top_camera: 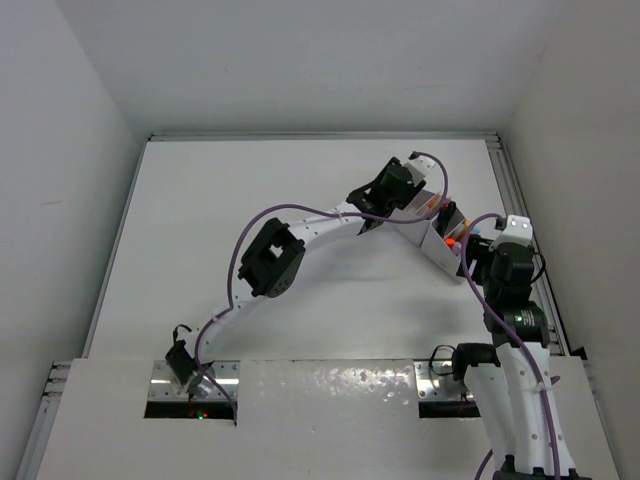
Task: Sort the stationery into containers
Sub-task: Place the stationery in the storage box, then reset both arms
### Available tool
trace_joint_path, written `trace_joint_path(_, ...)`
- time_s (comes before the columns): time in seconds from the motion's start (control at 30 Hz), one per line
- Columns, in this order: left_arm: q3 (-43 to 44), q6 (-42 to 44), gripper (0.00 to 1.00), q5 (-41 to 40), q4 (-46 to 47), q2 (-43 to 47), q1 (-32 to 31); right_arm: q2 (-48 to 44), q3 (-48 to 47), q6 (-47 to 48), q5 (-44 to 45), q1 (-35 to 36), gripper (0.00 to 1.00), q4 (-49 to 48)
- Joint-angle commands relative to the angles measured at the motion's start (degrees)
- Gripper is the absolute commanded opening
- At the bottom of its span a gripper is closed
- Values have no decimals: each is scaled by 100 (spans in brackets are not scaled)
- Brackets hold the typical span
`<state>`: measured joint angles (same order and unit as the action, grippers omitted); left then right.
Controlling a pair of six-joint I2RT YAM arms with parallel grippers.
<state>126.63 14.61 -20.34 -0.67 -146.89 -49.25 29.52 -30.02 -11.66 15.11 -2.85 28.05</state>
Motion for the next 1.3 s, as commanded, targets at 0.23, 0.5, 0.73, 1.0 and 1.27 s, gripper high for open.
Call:
trace_joint_path(0.23, 398, -29, 66, 337, -487, 784, -93, -78, -109, 111, 80, 30, 76, 25)
trace_joint_path(0.5, 101, -617, 71, 609, -1460, 1784, 406, 247, -556, -345, 482, 30, 80, 629)
trace_joint_path(0.73, -1174, -977, 72, 1189, -2832, 3174, 1628, 502, -918, -1616, 1764, 4, 85, 1763)
trace_joint_path(1.0, -3904, -785, 72, 1840, -3273, 5316, 3334, -902, -655, -2236, 2427, 118, 93, 2232)
trace_joint_path(1.27, -5665, -697, 73, 1999, -2860, 6760, 4475, -2229, -461, -2183, 2802, 136, 97, 2143)
